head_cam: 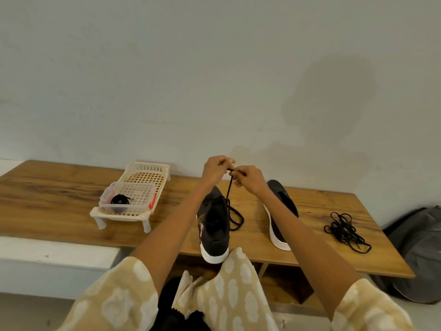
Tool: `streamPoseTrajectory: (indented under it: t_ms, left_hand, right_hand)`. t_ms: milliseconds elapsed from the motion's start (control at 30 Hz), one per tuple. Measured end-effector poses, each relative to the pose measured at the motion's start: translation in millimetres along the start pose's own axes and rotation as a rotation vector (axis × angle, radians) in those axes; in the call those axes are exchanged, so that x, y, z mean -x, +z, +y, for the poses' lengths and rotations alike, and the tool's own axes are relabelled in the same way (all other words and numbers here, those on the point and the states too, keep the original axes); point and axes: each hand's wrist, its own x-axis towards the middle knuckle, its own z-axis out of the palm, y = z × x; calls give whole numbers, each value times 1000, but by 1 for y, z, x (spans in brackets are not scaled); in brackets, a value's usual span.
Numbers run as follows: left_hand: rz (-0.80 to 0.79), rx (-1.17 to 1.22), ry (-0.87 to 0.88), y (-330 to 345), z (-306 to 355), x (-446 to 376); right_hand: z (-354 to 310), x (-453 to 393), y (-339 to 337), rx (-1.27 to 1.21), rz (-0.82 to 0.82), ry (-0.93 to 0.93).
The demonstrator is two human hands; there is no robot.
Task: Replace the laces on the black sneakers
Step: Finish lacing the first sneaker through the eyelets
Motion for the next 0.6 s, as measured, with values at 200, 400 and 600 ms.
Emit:
streamPoseTrajectory:
  t_ms: [200, 400, 600]
  left_hand:
    - [-249, -87, -171, 1, -37, 17]
    - [-251, -322, -111, 6, -57, 18]
    - [-174, -308, -79, 3, -51, 13]
  right_hand:
    - [-6, -4, -13, -280, 125, -8]
    - [-21, -10, -24, -436, 208, -9]
    - [27, 5, -4, 19, 20, 111]
